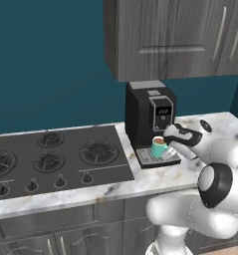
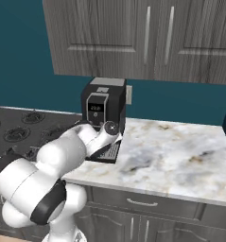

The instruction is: Pick up the brewed coffee from the coffee machine and place it next to the breakfast plate on the dining counter.

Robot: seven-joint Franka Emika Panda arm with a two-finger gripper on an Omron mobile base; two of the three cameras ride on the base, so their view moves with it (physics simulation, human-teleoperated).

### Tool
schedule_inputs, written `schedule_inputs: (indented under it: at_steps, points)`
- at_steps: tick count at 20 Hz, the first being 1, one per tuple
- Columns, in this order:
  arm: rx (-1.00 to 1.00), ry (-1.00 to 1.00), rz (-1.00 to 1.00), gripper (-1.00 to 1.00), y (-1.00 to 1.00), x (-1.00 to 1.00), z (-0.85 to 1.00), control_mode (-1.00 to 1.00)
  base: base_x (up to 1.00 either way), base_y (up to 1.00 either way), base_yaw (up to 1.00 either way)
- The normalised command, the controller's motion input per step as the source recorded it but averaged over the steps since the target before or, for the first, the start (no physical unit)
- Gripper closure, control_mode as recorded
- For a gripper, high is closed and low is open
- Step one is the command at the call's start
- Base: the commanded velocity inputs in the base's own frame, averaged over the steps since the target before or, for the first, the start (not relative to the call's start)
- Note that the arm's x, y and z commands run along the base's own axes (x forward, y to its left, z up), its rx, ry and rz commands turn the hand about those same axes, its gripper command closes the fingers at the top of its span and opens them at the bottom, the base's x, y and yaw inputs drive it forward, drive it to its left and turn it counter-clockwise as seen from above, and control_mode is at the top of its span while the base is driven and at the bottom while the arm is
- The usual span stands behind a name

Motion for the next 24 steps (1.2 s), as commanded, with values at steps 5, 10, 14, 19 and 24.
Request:
schedule_inputs:
  at_steps: [5, 10, 14, 19, 24]
  points:
    - [-0.01, 0.00, 0.06, 1.00, 0.07, -0.71, 0.31, -1.00, 0.00, 0.00, 0.00]
    - [-0.03, 0.00, 0.10, 1.00, 0.06, -0.58, 0.81, -1.00, 0.00, 0.00, 0.00]
    - [-0.03, 0.05, 0.06, 1.00, 0.04, -0.46, 0.77, -1.00, 0.00, 0.00, 0.00]
    - [-0.01, 0.07, 0.06, 1.00, 0.00, -0.61, 0.53, -1.00, 0.00, 0.00, 0.00]
    - [0.00, 0.01, 0.08, 1.00, 0.00, -0.14, 0.30, 1.00, -0.05, 0.00, 0.03]
